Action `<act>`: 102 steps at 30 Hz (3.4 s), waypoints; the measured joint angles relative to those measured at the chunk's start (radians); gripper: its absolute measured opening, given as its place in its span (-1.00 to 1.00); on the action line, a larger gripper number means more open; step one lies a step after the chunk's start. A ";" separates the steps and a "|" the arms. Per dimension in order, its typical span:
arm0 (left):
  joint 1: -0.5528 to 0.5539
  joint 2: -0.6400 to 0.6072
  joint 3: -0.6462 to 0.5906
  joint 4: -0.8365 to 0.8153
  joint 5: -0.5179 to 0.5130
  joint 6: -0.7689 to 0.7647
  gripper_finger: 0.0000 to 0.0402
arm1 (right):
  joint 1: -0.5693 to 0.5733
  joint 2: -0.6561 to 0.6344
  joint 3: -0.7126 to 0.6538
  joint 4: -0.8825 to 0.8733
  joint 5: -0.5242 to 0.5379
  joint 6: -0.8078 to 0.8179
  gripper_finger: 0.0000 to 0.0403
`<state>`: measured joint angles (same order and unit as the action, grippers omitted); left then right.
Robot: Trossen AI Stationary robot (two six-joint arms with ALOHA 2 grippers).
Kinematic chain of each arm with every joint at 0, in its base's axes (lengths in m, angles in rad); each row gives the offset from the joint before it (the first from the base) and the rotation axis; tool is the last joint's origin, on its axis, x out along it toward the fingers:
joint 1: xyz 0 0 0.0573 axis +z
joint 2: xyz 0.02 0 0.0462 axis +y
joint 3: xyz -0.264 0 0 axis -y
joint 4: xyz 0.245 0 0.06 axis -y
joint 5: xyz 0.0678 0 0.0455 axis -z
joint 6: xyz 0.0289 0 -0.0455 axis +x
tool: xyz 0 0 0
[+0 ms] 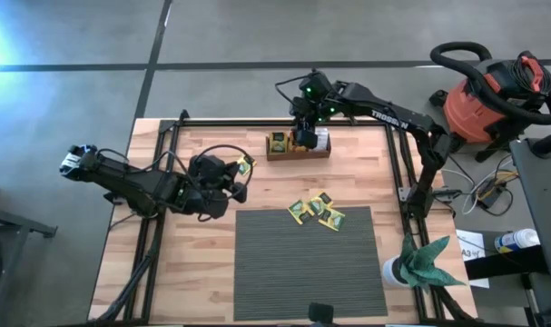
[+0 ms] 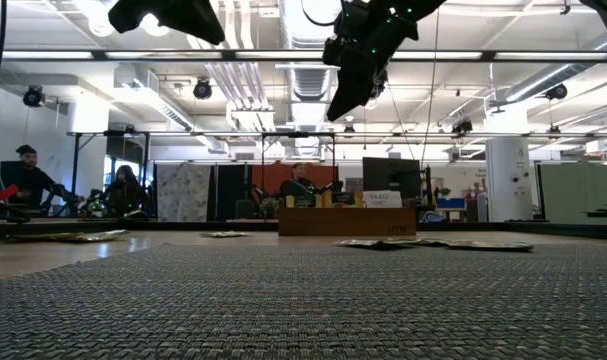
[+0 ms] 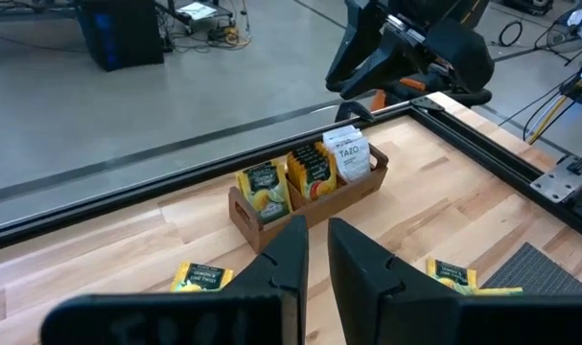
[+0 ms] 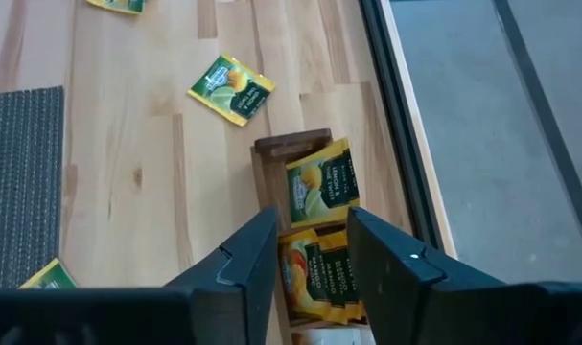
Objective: Pick & Place Tea
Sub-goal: Put the yellow tea bag into the left section of the wooden organizer
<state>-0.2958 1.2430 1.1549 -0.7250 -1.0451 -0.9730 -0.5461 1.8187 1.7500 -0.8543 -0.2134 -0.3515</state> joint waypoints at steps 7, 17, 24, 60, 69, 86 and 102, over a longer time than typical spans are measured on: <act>0.007 0.000 0.000 0.000 0.000 0.000 -0.80 | 0.000 0.000 0.000 -0.002 0.000 0.000 -0.37; 0.007 0.000 0.000 0.000 0.000 -0.001 -0.80 | 0.000 0.000 -0.002 -0.002 0.000 0.000 -0.41; 0.007 0.000 0.000 0.000 0.000 -0.013 -0.80 | 0.000 0.000 -0.021 -0.001 0.000 0.000 -0.40; 0.015 0.000 0.000 -0.001 0.036 -0.030 -0.80 | 0.003 0.001 -0.077 0.007 -0.008 0.000 -0.53; 0.015 0.000 0.000 0.000 0.049 -0.035 -0.80 | 0.026 0.001 -0.077 0.004 -0.041 0.003 -0.55; 0.015 0.000 0.000 0.000 0.087 -0.045 -0.80 | 0.111 0.001 -0.077 -0.043 -0.048 0.011 -0.60; 0.015 0.000 0.000 0.000 0.123 -0.055 -0.80 | 0.160 0.001 -0.077 -0.062 -0.049 0.037 -0.65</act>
<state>-0.2810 1.2430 1.1553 -0.7254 -0.9221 -1.0282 -0.3859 1.8194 1.6733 -0.9159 -0.2620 -0.3141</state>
